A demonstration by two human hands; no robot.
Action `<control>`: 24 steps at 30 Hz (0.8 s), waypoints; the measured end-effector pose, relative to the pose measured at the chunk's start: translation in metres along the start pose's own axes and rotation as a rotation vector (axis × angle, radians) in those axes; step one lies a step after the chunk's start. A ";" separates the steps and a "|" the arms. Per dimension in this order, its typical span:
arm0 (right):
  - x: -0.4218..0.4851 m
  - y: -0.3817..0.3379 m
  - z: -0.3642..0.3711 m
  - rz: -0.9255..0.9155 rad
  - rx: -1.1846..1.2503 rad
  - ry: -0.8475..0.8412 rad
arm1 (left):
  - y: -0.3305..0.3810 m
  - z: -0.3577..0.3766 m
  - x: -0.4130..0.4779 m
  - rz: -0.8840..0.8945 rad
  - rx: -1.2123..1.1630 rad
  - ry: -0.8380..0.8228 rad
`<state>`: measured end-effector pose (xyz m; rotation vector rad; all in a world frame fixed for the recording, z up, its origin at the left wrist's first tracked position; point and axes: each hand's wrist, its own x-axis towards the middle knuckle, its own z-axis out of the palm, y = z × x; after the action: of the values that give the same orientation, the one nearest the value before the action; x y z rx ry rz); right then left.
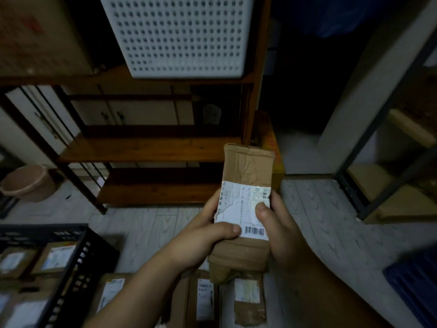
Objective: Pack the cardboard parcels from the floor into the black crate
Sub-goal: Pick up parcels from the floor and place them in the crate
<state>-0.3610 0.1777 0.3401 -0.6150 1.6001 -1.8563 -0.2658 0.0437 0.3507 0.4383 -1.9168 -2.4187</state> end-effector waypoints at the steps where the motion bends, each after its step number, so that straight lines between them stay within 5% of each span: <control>1: -0.005 -0.027 0.006 0.018 -0.017 -0.004 | 0.026 0.004 -0.011 -0.022 -0.002 -0.008; 9: -0.068 -0.232 0.062 0.196 0.157 0.232 | 0.234 0.014 -0.125 -0.246 0.179 -0.141; 15: -0.123 -0.307 0.104 0.092 0.320 0.350 | 0.290 0.040 -0.205 -0.105 0.065 0.226; 24: -0.184 -0.353 0.174 -0.046 -0.070 0.017 | 0.321 0.057 -0.337 0.166 -0.112 0.777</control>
<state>-0.1608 0.2161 0.7244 -0.6740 1.6811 -1.8497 -0.0047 0.0840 0.7378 0.9819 -1.3982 -1.8282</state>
